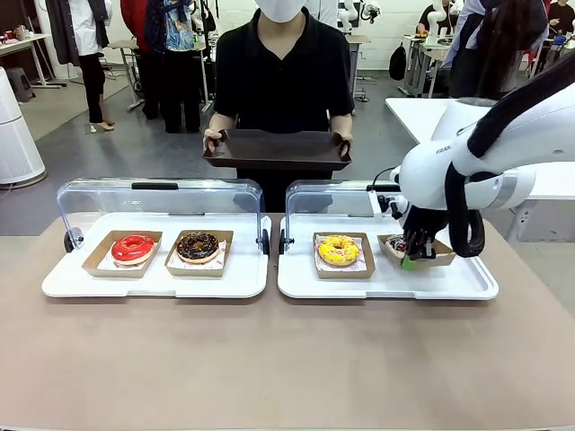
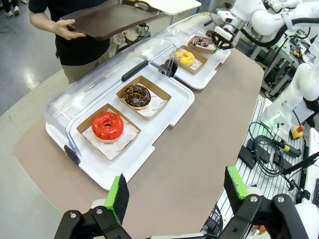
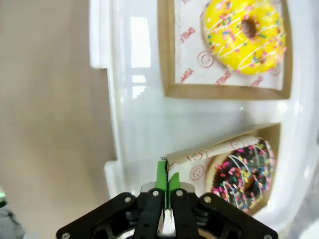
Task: Provide the desired donut to the person.
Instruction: Pick up and lift the Paper togo box containing the Donut pointed at by the person.
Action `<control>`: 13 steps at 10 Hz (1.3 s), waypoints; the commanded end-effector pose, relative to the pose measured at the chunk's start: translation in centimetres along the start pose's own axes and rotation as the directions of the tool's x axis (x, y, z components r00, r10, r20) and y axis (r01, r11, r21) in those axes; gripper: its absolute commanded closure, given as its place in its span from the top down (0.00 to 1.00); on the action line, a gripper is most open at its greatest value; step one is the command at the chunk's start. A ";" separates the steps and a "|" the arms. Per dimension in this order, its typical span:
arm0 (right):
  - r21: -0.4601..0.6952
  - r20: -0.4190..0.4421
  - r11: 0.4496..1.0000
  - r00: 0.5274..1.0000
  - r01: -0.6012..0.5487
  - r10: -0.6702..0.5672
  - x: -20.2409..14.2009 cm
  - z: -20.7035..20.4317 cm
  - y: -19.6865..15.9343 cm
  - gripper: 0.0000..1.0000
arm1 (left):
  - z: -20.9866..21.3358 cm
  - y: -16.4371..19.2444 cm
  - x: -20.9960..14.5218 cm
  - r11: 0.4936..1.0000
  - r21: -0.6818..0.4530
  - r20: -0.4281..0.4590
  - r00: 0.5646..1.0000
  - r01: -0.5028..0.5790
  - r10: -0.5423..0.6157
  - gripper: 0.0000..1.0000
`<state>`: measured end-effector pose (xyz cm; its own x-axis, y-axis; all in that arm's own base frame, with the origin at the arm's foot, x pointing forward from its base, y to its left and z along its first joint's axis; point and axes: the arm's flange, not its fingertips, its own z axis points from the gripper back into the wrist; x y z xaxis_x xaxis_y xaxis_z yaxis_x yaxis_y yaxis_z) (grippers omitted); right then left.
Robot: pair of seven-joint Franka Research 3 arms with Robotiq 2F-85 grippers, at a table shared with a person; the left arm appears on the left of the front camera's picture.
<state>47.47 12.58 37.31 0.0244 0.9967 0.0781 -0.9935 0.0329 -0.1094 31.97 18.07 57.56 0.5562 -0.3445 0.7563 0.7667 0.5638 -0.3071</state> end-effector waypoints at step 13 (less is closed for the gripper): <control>-0.049 -0.089 0.998 0.995 0.043 -0.047 6.1 25.4 7.1 0.00 | 0.1 0.0 0.0 1.000 -0.007 0.021 1.000 0.015 -0.015 1.00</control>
<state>38.60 16.97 61.42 0.0792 0.9968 -0.0113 -0.9866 0.0768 -0.1443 31.98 18.07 57.56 0.5565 -0.3446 0.7561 0.7665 0.5641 -0.3070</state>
